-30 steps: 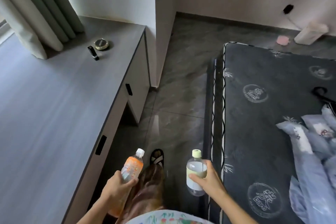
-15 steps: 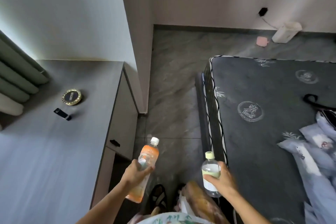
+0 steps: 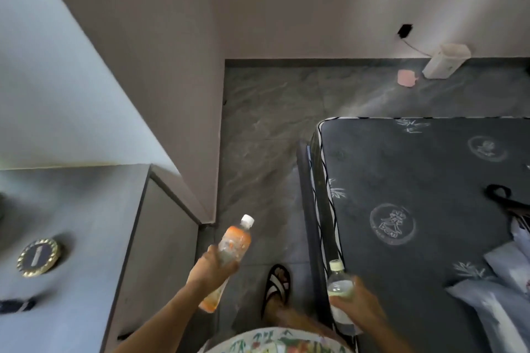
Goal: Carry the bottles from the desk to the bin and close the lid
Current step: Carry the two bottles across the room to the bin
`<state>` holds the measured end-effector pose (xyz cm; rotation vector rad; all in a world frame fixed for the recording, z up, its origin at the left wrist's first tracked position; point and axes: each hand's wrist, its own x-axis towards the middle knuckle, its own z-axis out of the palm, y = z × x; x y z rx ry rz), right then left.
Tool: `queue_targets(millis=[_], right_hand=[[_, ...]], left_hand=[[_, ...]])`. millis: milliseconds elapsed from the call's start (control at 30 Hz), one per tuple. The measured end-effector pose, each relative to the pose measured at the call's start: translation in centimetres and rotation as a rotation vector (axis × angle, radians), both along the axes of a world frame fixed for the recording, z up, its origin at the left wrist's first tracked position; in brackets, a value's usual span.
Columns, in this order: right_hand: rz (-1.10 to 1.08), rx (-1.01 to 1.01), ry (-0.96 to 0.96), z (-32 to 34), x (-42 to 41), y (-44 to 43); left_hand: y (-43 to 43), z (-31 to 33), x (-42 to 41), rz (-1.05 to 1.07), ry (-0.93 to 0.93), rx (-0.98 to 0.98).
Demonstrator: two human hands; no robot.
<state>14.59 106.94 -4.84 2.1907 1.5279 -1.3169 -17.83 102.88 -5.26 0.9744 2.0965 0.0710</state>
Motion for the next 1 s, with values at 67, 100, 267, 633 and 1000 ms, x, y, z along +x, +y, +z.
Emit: queue_targets(millis=[67,100,267,633,1000], right_hand=[[0.059,-0.001,0.009,0.5,-0.4,3.9],[0.091,-0.001,0.004,0.6,-0.7,5.7],[0.134,0.019,0.029,1.2,-3.6,14.3],[0.095,0.116,0.156,1.2,-11.6,34.7],[-0.140,0.034,0.043,0.9,-13.2,49.7]], left_hand=[[1.8,0.1,-0.5,0.028,0.007,-0.023],[2.6,0.0,-0.8,0.046,0.007,-0.029],[6.1,-1.1,-2.2,0.072,0.026,-0.116],[21.4,-3.5,-7.9,0.134,-0.008,-0.164],[47.7,-0.2,-12.7,-0.050,-0.083,0.002]])
